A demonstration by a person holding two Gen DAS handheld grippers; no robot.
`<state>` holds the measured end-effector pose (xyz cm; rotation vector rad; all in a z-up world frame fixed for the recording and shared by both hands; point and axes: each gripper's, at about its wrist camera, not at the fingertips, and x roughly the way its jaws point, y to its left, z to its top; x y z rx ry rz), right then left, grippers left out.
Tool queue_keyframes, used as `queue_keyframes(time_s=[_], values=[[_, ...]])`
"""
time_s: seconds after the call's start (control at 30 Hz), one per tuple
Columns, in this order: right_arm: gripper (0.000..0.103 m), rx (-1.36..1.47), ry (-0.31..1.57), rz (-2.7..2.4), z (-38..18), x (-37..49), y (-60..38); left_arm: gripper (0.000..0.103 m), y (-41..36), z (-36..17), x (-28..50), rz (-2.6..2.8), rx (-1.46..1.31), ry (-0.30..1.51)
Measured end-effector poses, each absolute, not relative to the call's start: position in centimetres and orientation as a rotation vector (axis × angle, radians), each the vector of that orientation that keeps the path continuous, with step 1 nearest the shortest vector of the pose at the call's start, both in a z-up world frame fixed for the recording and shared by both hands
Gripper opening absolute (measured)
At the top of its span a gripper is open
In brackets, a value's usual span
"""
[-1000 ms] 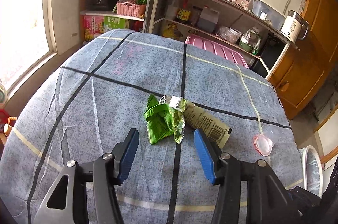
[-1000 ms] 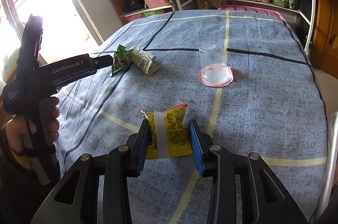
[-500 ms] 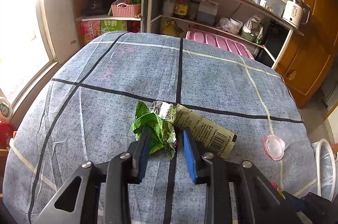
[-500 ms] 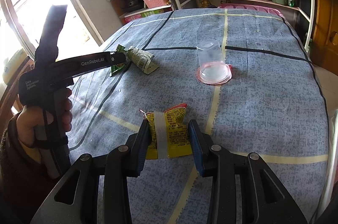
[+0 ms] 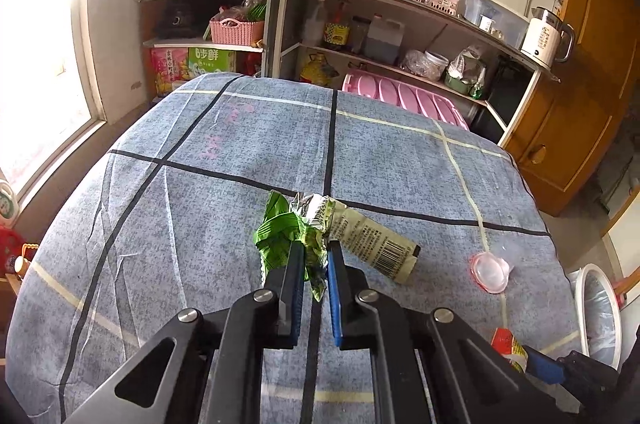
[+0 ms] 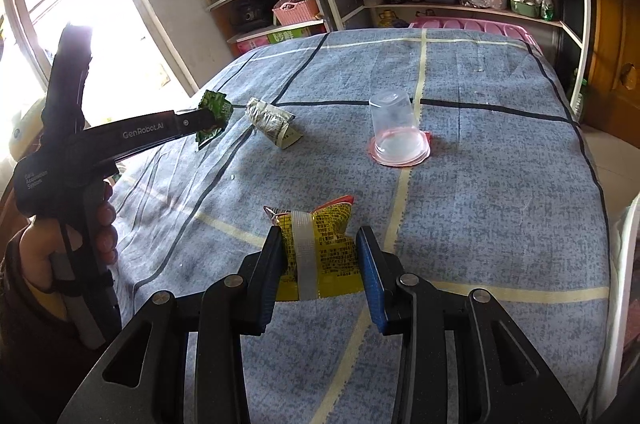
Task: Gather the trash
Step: 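Grasp the green snack wrapper with the left tool while the right tool grasps the yellow snack bag, then carry the green wrapper and yellow bag over the bin and open both tools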
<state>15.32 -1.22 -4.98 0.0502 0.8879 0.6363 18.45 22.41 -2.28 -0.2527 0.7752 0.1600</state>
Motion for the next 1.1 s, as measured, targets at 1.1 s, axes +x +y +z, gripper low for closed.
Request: queue_keyframes(time_s=[1.1], values=[[0.038, 0.172, 0.748, 0.336, -0.8, 10.0, -17.7, 0.011, 2.4, 1.8, 13.2, -0.24, -0.053, 0.722]])
